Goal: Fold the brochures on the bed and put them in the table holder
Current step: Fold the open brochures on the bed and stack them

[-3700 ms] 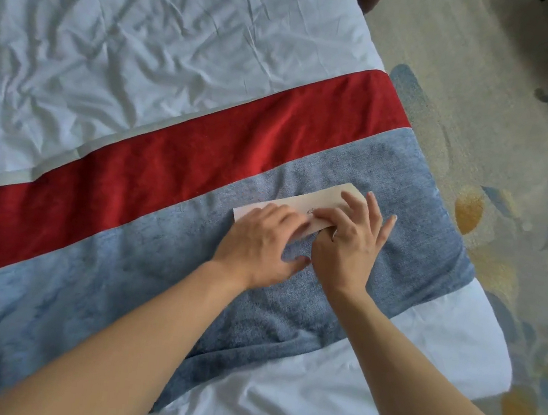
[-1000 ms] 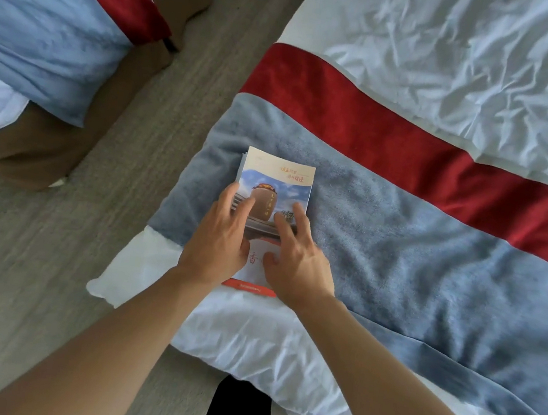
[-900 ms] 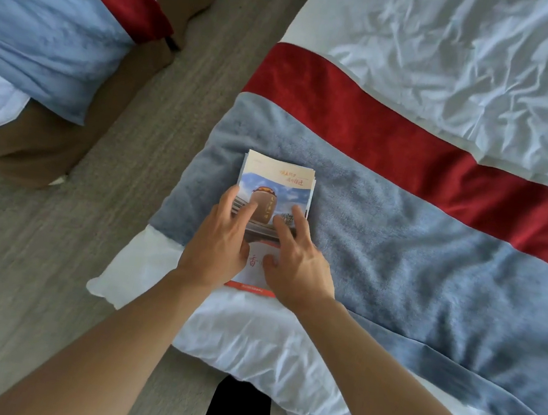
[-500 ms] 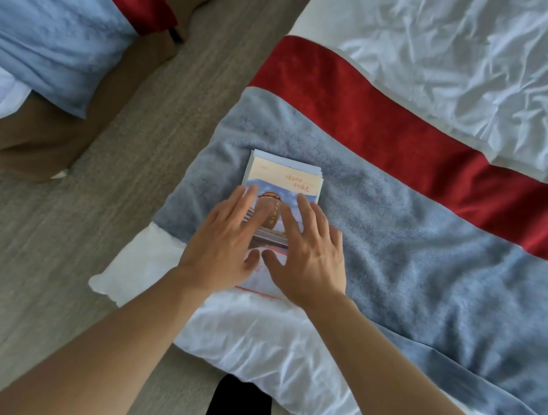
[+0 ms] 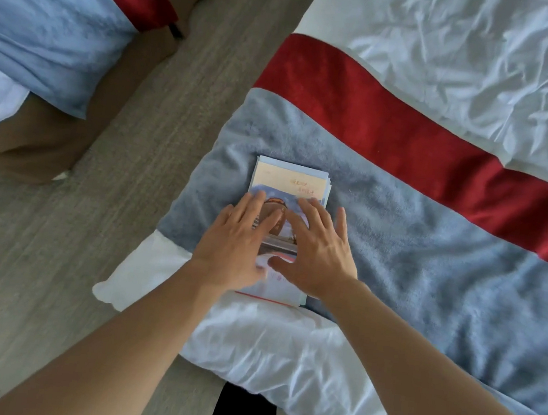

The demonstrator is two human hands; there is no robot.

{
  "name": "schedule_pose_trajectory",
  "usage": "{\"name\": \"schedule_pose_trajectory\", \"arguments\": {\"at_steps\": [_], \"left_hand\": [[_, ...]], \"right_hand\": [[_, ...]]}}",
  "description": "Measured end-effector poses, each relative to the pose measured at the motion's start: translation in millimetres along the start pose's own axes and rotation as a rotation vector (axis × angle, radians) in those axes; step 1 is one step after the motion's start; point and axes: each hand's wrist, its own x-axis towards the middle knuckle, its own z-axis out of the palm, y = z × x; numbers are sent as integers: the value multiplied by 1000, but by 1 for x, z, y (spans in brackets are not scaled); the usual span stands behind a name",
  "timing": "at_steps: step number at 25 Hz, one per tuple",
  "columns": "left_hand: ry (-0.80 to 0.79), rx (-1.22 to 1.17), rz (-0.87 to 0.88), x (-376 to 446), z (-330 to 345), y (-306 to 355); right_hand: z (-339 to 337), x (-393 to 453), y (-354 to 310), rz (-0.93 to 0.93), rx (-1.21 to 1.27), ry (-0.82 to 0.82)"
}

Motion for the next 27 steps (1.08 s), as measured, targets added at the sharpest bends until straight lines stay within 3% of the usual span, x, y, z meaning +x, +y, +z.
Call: {"name": "schedule_pose_trajectory", "arguments": {"at_steps": [6, 15, 18, 20, 22, 27], "left_hand": [[-112, 115, -17, -2, -5, 2], [-173, 100, -20, 8, 4, 1], [-88, -156, -32, 1, -4, 0], [123, -367, -155, -4, -8, -1], [230, -491, -311, -4, -7, 0], [219, -691, -563, 12, -13, 1]], "right_hand": [[-13, 19, 16, -34, -149, -174], [-5, 28, 12, 12, -159, -224], [-15, 17, 12, 33, -125, -176], [-20, 5, 16, 100, -60, -73], [-21, -5, 18, 186, 76, 21], [-12, -2, 11, 461, 397, 22]]}}
